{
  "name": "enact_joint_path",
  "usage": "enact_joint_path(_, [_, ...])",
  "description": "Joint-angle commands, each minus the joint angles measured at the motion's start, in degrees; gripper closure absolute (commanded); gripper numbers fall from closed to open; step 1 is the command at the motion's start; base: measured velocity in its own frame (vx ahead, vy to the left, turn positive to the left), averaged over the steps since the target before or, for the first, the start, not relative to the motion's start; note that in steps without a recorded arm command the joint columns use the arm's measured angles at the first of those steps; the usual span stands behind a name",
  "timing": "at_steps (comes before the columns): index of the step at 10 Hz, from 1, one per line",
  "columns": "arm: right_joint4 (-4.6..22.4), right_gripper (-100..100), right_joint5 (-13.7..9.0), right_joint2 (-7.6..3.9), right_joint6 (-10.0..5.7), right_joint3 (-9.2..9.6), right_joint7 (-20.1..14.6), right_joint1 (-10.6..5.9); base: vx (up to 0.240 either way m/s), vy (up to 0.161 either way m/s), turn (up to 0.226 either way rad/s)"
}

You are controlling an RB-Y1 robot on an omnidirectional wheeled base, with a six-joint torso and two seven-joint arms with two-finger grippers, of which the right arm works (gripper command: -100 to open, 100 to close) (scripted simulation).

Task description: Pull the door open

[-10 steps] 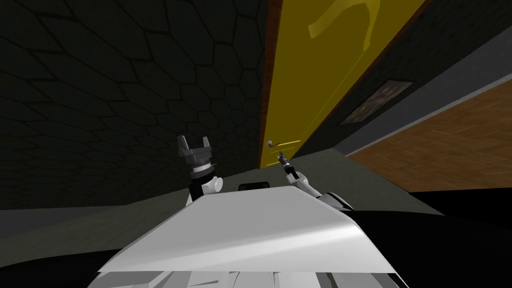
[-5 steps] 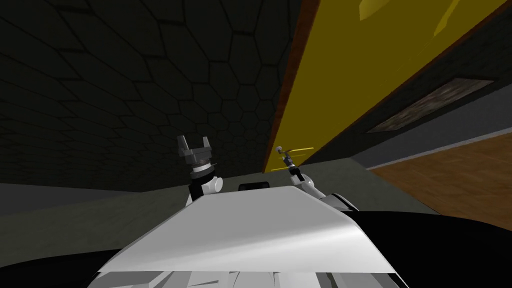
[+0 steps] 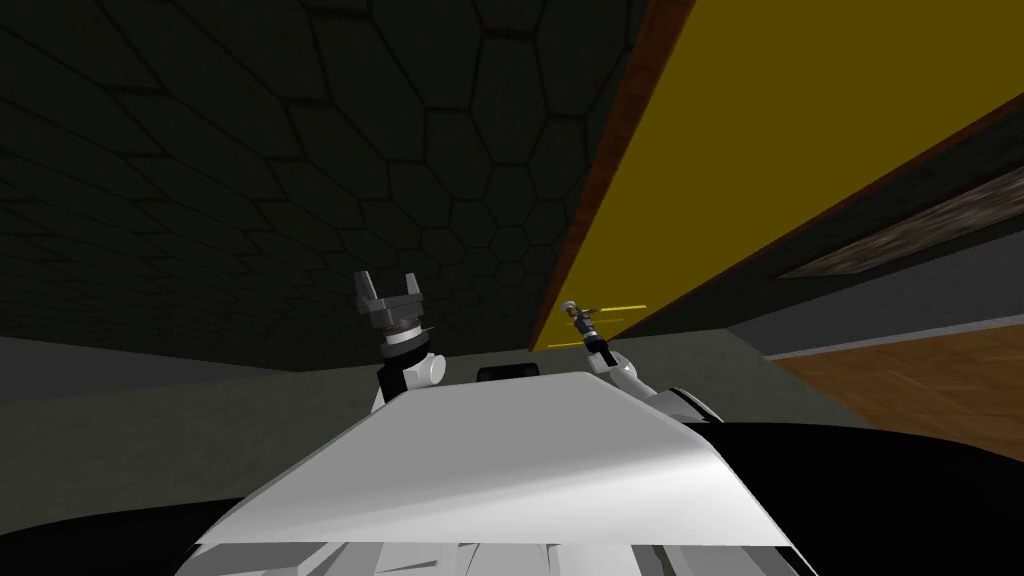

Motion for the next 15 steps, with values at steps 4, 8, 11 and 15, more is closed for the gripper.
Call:
enact_joint_path(4, [0.0,100,0.0,0.02,0.03,0.03,0.0,0.00,-0.013,-0.003,0.002])
enact_joint_path(8, [0.2,100,-0.2,-1.59,-2.60,1.33,-1.3,1.71,-0.109,-0.057,0.109])
enact_joint_path(11, [0.4,100,-0.3,-3.06,-5.02,2.45,-2.4,3.19,-0.132,-0.060,0.116])
enact_joint_path(15, [1.0,100,-0.5,-4.61,-7.79,3.83,-3.7,4.53,-0.175,-0.066,0.134])
